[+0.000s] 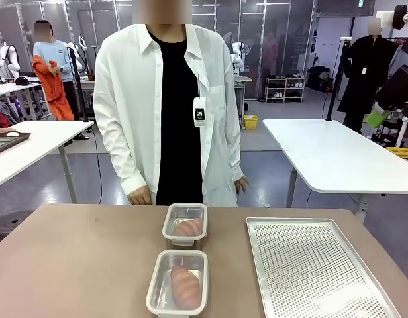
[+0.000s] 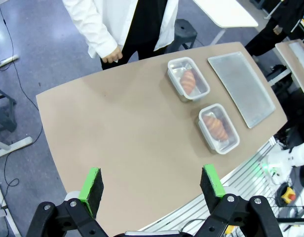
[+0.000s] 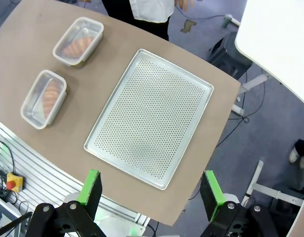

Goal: Place the bread into the airtight container.
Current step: Pick up a Butter Roll and place it into an empty Airtight Container.

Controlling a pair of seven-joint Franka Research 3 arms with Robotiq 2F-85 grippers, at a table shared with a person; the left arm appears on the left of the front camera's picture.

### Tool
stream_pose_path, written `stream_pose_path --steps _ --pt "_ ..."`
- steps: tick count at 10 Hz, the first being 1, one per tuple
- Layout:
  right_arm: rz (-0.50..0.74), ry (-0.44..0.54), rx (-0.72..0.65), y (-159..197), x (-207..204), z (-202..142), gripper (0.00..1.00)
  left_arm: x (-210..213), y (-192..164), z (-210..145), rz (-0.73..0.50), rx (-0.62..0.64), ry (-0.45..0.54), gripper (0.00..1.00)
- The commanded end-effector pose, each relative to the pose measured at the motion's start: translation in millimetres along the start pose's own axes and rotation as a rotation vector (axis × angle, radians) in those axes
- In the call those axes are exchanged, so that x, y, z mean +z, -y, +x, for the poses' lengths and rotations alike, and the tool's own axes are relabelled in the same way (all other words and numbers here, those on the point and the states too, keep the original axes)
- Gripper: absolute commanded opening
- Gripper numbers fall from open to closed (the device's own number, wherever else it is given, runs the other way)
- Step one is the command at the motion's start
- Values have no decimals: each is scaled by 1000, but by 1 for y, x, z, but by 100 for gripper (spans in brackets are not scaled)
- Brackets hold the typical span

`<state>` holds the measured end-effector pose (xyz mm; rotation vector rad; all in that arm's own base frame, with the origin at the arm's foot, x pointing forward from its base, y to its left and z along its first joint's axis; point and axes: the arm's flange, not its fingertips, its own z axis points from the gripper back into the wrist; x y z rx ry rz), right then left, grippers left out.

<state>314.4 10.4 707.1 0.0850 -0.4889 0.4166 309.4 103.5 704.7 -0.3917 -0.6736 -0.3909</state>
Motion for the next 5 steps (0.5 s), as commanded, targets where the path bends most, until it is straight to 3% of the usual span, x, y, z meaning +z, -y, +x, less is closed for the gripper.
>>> stream_pose_path --steps 1,5 --pt "4 1 17 2 0 -1 100 1 1 0 -13 -16 2 100" --pt "4 1 17 2 0 -1 100 1 1 0 -13 -16 2 100"
